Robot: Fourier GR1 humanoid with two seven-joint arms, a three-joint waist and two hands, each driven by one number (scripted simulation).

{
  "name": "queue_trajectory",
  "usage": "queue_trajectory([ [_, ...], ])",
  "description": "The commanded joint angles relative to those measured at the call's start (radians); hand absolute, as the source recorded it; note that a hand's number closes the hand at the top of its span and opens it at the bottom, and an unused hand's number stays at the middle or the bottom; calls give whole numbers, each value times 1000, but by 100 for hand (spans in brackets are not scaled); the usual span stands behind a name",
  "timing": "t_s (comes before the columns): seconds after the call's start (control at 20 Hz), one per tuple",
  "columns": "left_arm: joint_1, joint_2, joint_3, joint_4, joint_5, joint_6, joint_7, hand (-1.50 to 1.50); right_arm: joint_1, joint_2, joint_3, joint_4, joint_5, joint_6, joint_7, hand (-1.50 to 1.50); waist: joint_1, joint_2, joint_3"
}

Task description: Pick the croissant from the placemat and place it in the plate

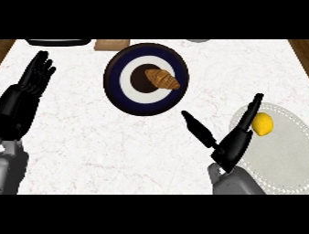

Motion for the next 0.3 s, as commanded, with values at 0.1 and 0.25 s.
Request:
queue_trajectory([
  [0.1, -36, 5, 15, -5, 4, -20, 54, 0, 181, -31, 71, -97, -36, -35, -128, -150, -1, 0, 0],
  [0.25, 17, -16, 14, -6, -18, -9, -15, 0, 229, -113, 23, -138, -93, -24, -156, -150, -1, 0, 0],
])
